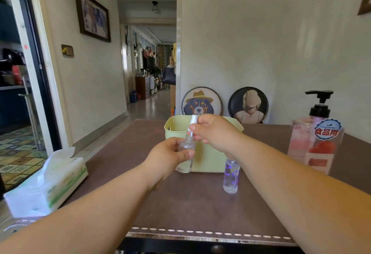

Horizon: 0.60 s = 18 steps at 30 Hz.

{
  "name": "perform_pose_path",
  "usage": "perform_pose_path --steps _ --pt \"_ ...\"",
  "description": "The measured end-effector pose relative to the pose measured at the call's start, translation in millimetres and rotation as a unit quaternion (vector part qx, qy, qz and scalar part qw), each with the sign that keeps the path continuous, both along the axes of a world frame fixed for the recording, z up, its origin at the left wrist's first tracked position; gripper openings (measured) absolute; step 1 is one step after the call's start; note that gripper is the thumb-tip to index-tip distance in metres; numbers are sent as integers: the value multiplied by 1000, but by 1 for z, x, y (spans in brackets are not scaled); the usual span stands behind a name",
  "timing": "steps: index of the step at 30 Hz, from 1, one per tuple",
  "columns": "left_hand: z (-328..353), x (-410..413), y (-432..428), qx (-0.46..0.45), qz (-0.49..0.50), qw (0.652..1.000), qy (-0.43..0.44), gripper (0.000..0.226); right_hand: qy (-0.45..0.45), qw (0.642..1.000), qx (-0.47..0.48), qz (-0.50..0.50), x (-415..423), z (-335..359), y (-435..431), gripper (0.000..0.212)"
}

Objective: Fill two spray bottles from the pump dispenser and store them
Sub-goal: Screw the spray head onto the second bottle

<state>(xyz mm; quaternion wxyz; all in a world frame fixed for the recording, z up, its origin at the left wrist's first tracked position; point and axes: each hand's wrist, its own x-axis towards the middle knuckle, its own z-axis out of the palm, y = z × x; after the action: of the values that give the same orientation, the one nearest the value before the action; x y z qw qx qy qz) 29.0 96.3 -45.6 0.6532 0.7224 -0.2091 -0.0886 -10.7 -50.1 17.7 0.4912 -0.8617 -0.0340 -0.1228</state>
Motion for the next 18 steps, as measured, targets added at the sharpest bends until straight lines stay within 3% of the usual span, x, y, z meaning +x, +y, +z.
perform_pose_path --steps 2,6,12,18 --pt "3 0 -1 6 -2 1000 -7 31 3 1000 -24 6 0 -4 -1 5" --pt "8 -1 -4 21 3 1000 -20 26 -3 1000 -28 -8 3 -6 -4 12" --pt "12 -5 -8 28 -2 999 -26 29 -2 994 -86 -70 6 -3 -5 36" --pt "16 -4 -5 17 7 1000 -21 19 39 998 42 2 -6 13 -3 40"
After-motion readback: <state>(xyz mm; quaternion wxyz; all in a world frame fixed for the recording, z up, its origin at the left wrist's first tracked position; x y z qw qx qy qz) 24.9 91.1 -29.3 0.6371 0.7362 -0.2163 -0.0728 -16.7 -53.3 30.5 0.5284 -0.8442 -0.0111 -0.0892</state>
